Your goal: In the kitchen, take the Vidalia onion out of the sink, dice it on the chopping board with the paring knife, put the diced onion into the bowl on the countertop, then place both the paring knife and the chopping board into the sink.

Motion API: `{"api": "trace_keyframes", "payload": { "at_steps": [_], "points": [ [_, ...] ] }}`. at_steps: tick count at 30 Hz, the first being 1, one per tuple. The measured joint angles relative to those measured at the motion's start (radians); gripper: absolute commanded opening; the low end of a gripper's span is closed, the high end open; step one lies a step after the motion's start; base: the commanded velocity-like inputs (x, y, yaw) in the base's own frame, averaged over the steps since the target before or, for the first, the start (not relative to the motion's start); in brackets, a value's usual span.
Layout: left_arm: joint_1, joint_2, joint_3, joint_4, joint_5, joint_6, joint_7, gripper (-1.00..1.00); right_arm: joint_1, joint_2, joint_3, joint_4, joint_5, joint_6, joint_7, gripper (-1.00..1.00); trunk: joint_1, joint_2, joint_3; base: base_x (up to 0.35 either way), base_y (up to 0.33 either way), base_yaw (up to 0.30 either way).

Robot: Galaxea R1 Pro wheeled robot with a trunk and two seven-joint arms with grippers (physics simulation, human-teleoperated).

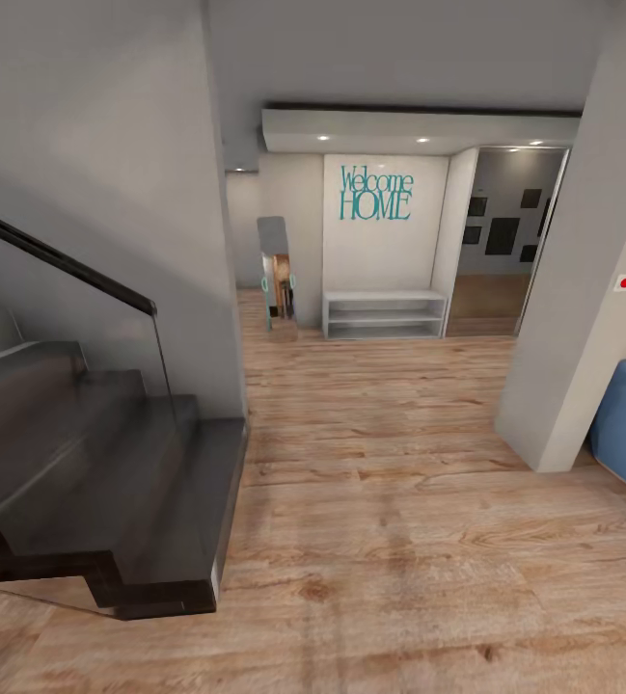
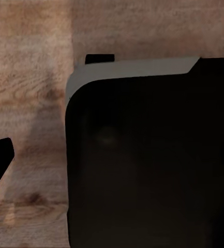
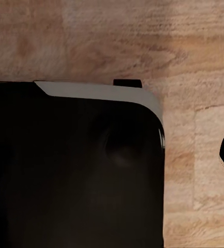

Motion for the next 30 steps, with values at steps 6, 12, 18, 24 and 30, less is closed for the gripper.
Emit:
{"api": "trace_keyframes", "payload": {
  "at_steps": [6,12,18,24,30],
  "points": [
    [0.0,0.0,0.0,-0.058,0.0,0.0,0.0,1.0,0.0,-0.001,0.0,-0.044,0.0,-0.025,-0.002,1.0,0.0,0.0,0.0,0.0,0.0,0.0],
    [0.0,0.001,0.0,-0.139,0.0,0.0,0.0,1.0,0.0,-0.008,-0.001,-0.163,0.001,-0.029,-0.003,1.0,0.0,0.0,0.0,0.0,0.0,0.0],
    [0.0,0.003,0.0,-0.232,0.0,-0.001,0.0,1.0,0.0,-0.013,-0.002,-0.335,0.001,-0.028,-0.002,1.0,0.0,0.0,0.0,0.0,0.0,0.0],
    [0.0,0.003,0.0,-0.336,0.0,-0.001,-0.002,1.0,0.0,-0.015,-0.002,-0.515,0.001,-0.026,-0.002,1.0,0.0,0.0,0.0,0.0,0.0,0.0],
    [0.0,0.019,0.0,-0.361,0.002,-0.051,-0.003,1.0,-0.001,-0.015,-0.001,-0.547,0.0,-0.029,0.001,1.0,0.0,0.0,0.0,0.0,0.0,0.0]
  ]
}}
